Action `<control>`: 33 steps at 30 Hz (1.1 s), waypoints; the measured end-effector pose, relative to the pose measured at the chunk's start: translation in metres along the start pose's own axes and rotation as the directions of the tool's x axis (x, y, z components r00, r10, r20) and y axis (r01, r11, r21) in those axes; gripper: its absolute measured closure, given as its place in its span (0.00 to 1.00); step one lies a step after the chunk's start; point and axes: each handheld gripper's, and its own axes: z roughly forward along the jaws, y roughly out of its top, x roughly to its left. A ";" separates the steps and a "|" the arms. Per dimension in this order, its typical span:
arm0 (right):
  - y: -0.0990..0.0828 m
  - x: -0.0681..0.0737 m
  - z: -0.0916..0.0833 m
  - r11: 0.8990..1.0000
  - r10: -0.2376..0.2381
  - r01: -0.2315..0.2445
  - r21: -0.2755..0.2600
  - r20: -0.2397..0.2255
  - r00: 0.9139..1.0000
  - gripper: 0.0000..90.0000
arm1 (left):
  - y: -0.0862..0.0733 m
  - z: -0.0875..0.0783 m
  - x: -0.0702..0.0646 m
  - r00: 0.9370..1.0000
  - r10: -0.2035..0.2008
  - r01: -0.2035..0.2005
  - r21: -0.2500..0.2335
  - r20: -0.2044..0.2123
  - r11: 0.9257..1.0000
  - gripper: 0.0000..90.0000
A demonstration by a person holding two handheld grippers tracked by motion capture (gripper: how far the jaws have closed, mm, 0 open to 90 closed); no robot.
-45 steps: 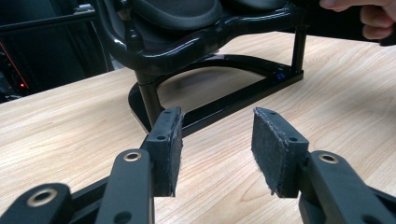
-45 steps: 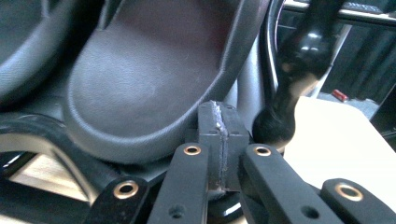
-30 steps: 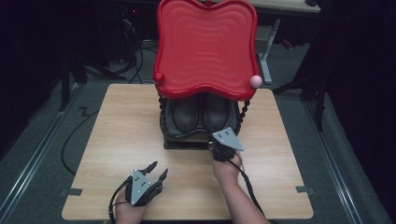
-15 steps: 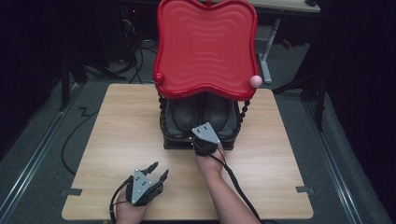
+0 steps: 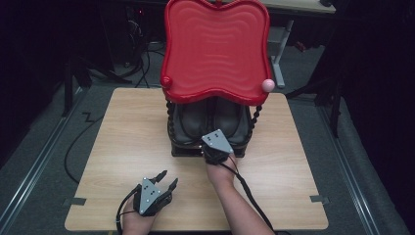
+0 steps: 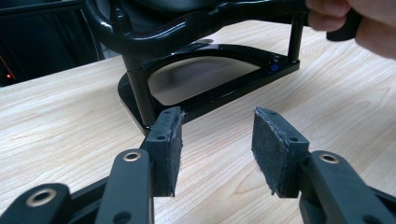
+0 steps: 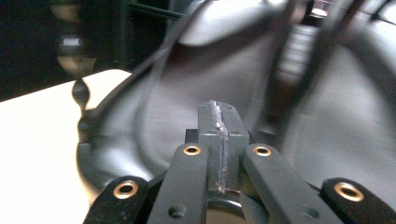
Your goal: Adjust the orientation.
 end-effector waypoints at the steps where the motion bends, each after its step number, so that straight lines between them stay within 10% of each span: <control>1: 0.000 0.005 0.001 1.000 -0.012 0.012 0.005 -0.009 1.000 1.00 | 0.000 0.000 0.000 1.000 0.000 0.000 0.000 -0.001 1.000 0.59; 24: -0.009 -0.016 0.000 1.000 0.024 -0.024 -0.011 0.042 0.999 1.00 | -0.001 -0.002 -0.004 1.000 -0.015 0.015 0.015 0.005 1.000 0.59; 33: -0.020 0.011 -0.001 0.997 -0.021 0.022 -0.075 0.017 1.000 0.99 | -0.002 0.000 -0.004 1.000 -0.011 0.011 0.017 0.007 1.000 0.59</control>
